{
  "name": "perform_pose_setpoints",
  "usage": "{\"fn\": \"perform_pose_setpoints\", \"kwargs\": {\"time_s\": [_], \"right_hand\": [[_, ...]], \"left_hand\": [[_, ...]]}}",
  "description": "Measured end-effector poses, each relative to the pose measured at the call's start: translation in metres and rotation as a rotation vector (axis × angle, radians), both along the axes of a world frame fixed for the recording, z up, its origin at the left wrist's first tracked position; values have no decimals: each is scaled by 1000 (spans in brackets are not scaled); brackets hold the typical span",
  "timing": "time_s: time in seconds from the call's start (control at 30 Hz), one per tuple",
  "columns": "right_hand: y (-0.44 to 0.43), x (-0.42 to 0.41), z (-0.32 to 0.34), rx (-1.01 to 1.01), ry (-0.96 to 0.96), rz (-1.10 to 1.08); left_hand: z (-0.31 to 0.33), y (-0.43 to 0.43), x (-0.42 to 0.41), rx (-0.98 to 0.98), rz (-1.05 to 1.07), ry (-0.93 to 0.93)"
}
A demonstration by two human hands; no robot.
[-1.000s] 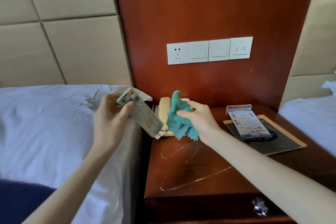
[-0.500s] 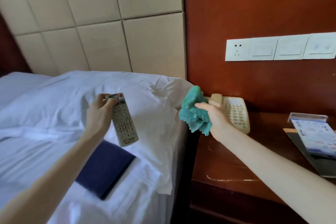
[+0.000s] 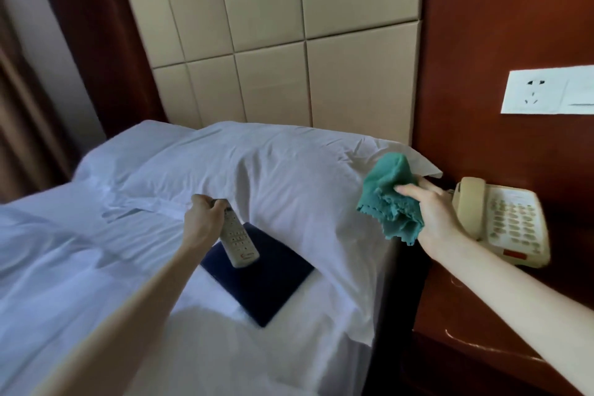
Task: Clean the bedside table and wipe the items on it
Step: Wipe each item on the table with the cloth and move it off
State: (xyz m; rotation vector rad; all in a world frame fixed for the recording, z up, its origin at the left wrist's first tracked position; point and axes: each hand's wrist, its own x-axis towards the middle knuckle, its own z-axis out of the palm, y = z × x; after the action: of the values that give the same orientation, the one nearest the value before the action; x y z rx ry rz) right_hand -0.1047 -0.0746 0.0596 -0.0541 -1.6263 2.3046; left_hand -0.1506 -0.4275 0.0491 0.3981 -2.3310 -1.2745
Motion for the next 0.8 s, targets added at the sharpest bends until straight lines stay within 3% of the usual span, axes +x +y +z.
{"fn": "perform_pose_setpoints", "kwargs": {"time_s": [0.17, 0.4, 0.6, 0.8], "right_hand": [[-1, 0, 3, 18, 49, 13], [-6, 3, -4, -2, 41, 24], [-4, 4, -5, 14, 34, 23], [18, 15, -8, 26, 30, -14]], "left_hand": [[-12, -5, 2, 4, 52, -48], [-12, -8, 4, -180, 54, -58], [4, 28, 18, -96, -112, 198], [23, 97, 34, -13, -463, 309]]}}
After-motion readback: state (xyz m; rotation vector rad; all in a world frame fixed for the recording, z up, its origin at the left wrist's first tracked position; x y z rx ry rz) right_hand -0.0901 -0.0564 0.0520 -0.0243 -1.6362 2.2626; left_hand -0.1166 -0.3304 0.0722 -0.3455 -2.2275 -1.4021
